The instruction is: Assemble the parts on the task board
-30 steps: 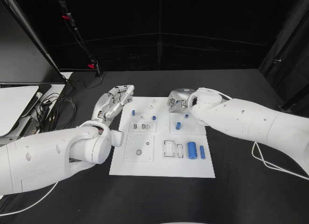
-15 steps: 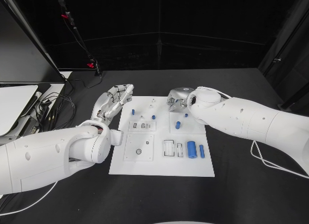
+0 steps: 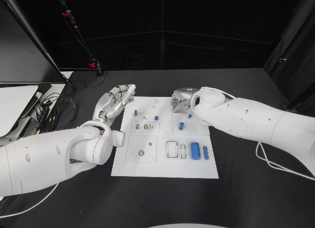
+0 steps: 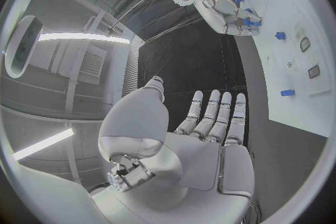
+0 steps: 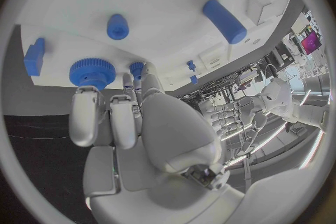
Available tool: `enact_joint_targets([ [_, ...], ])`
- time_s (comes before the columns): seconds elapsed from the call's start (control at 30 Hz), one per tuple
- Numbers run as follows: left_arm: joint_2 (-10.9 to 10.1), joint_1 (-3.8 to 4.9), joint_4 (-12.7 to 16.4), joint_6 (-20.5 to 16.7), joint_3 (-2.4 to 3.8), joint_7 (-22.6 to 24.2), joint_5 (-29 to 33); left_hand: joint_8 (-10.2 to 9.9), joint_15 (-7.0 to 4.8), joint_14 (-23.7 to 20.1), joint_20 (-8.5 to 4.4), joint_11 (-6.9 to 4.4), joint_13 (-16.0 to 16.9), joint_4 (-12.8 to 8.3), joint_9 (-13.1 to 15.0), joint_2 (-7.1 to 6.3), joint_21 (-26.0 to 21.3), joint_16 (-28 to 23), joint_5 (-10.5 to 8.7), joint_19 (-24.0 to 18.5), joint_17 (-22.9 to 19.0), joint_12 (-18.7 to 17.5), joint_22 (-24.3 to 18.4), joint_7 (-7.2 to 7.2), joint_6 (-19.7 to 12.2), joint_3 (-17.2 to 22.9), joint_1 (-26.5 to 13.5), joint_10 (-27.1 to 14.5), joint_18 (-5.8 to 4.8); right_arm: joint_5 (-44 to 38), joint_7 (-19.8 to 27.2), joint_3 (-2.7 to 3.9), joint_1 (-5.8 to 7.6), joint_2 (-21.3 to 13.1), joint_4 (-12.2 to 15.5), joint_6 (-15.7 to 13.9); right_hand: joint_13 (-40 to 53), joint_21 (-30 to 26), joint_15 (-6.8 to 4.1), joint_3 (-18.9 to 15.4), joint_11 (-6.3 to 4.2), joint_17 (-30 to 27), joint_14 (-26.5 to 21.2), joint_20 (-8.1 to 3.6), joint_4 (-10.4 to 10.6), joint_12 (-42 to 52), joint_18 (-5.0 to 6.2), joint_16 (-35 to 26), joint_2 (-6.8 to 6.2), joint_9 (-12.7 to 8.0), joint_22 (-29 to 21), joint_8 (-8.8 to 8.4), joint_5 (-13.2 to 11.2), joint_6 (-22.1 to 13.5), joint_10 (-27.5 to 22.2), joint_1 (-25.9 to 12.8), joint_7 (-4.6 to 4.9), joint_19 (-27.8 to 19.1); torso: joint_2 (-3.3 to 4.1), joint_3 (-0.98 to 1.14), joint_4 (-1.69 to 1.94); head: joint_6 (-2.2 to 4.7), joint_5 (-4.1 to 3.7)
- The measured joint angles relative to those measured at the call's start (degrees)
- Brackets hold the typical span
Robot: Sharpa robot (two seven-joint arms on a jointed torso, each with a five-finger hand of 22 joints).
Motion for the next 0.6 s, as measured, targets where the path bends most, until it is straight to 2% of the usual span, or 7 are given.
enact_joint_targets([
  [0.17,0.02,0.00,-0.05,0.04,0.00,0.00,0.00,0.00,0.00,0.00,0.09,0.00,0.00,0.00,0.00,0.00,0.00,0.00,0.00,-0.09,0.00,0.00,0.00,0.00,0.00,0.00,0.00,0.00,0.00,-0.15,-0.08,0.01,-0.01,-0.12,0.12,-0.04,0.00,0.00,0.00,-0.15,0.00,0.00,0.00,0.20,0.14,-0.44,-0.01,0.00,-0.24,0.07,-0.06,0.00,0.00,0.71,1.04,0.24,-0.31,-0.20,-0.02,0.00,0.02,-0.16,0.05],
  [0.23,0.02,0.00,-0.08,0.05,0.00,0.00,0.00,0.00,0.00,0.00,0.09,0.00,0.00,0.00,0.00,0.00,0.00,0.00,0.00,-0.08,0.00,0.00,0.00,0.00,0.00,0.00,0.00,0.00,0.00,-0.26,-0.13,0.01,-0.02,-0.16,0.16,-0.04,0.00,0.00,0.00,-0.15,0.01,0.00,0.00,0.20,0.14,-0.44,0.00,0.00,-0.24,0.07,-0.06,0.00,0.00,0.87,1.04,0.24,-0.16,-0.20,-0.02,0.00,0.03,-0.22,0.05],
  [0.6,0.08,0.00,-0.17,0.11,0.00,0.00,0.00,0.00,0.00,0.00,0.09,0.00,0.00,0.00,0.00,0.00,0.00,0.00,0.00,-0.08,0.00,0.00,0.00,0.00,0.00,0.00,0.00,0.00,0.00,-0.71,-0.54,0.05,-0.04,-0.35,0.46,-0.01,0.00,0.00,0.00,-0.13,-0.18,-0.13,0.00,0.20,0.47,-0.78,0.00,-0.20,-0.20,0.06,-0.22,-0.46,0.00,1.42,2.87,0.28,-0.32,-0.20,-0.02,0.00,0.05,-0.44,-0.38],
])
